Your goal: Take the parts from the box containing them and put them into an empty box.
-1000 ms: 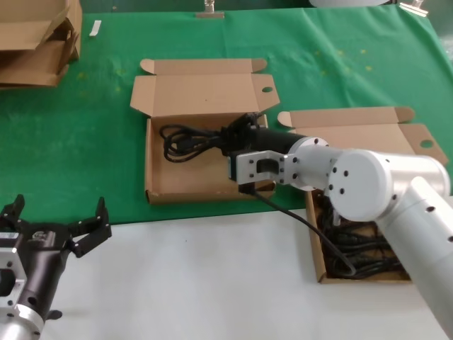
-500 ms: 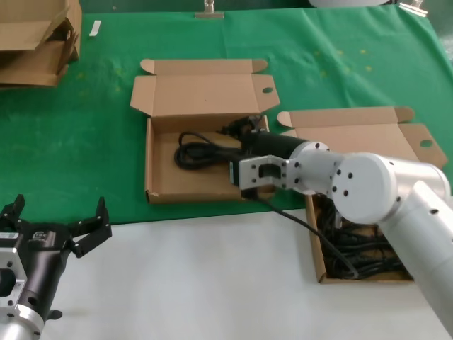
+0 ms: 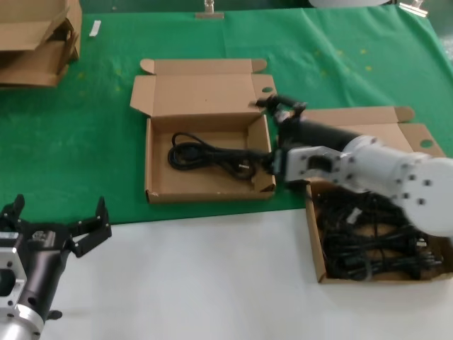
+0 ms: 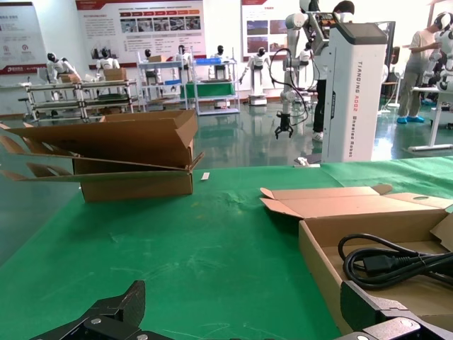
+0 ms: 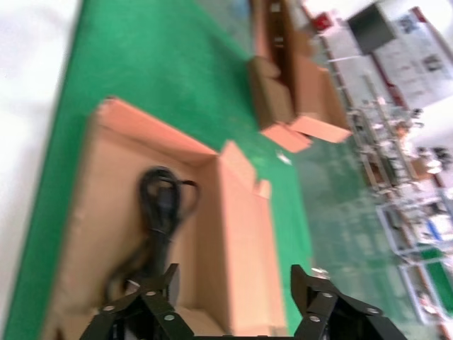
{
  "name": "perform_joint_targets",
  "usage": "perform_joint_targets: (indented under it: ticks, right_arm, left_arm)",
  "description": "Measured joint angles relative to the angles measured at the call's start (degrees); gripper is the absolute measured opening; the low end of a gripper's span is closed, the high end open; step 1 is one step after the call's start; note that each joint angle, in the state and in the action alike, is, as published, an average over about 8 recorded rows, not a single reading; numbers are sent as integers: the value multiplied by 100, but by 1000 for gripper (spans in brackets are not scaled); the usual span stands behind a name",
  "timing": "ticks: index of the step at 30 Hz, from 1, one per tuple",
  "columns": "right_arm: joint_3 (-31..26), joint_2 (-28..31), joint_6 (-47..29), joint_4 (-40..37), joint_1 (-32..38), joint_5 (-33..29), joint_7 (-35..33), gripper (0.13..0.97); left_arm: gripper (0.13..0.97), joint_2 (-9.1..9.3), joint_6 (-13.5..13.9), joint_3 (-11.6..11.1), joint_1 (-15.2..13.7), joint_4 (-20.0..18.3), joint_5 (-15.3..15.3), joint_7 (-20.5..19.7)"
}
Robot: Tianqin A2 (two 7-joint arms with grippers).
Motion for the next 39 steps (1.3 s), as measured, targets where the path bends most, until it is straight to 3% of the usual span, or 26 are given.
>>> perform_joint_targets:
  ticks: [6, 16, 25, 39]
  right_arm:
    - [297, 329, -56, 552, -162, 41, 249, 594]
    - [392, 361, 27, 657, -313, 180, 302, 799]
    - [603, 318, 357, 811, -778, 646, 401, 914]
    - [995, 240, 963, 1098, -1633, 1508, 583, 964]
  left_arm:
    - [966, 0, 0, 0, 0, 0, 0, 0]
    - [966, 0, 0, 0, 0, 0, 0, 0]
    - [966, 0, 0, 0, 0, 0, 0, 0]
    - [966, 0, 0, 0, 0, 0, -1, 0]
